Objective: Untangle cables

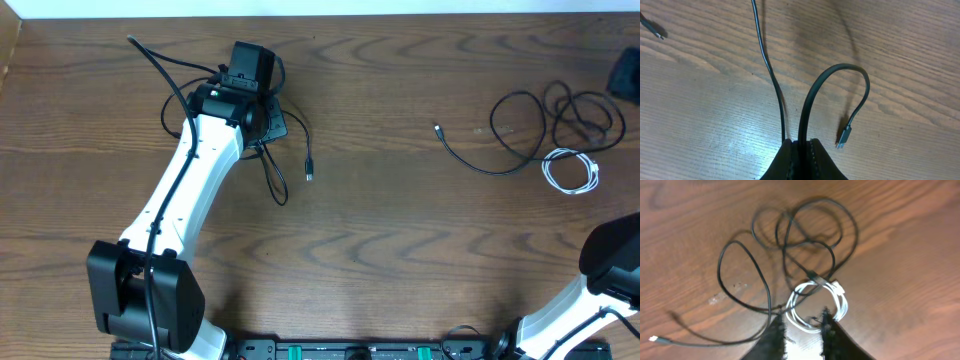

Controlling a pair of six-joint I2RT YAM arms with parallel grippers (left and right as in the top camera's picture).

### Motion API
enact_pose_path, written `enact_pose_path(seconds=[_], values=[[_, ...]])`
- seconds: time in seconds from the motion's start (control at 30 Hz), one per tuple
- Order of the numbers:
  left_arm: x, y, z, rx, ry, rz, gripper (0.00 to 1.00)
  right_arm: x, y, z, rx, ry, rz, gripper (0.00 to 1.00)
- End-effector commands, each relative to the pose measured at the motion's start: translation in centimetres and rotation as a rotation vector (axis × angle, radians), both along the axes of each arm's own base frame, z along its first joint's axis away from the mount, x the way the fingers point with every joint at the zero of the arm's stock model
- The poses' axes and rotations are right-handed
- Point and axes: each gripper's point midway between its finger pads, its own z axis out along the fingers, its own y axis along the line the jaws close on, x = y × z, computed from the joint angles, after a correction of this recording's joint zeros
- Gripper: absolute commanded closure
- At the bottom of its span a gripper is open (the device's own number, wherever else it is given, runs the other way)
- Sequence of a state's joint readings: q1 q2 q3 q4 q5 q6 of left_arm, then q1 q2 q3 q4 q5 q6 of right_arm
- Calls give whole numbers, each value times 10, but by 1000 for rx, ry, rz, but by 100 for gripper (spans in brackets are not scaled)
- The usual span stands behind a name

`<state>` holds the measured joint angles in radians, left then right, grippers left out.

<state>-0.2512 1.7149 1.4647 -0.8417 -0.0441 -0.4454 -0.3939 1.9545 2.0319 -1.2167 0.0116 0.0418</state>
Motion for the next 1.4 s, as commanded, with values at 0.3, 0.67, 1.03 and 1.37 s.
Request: enact_pose_path(seconds=[0.3,0.67,1.03,1.37], values=[[-5,-25,-3,-134,37,-51,92,30,118,-71,516,-155,380,45],[-2,-28,-1,-152,25,-58,84,42,222,-122,507,-181,603,39],[-2,-28,-2,-152,26,-58,92,26,382,-98,699,-269,935,22],[-6,-40,0,-259,56,13,92,-14,494,-97,787,-263,1130,16]])
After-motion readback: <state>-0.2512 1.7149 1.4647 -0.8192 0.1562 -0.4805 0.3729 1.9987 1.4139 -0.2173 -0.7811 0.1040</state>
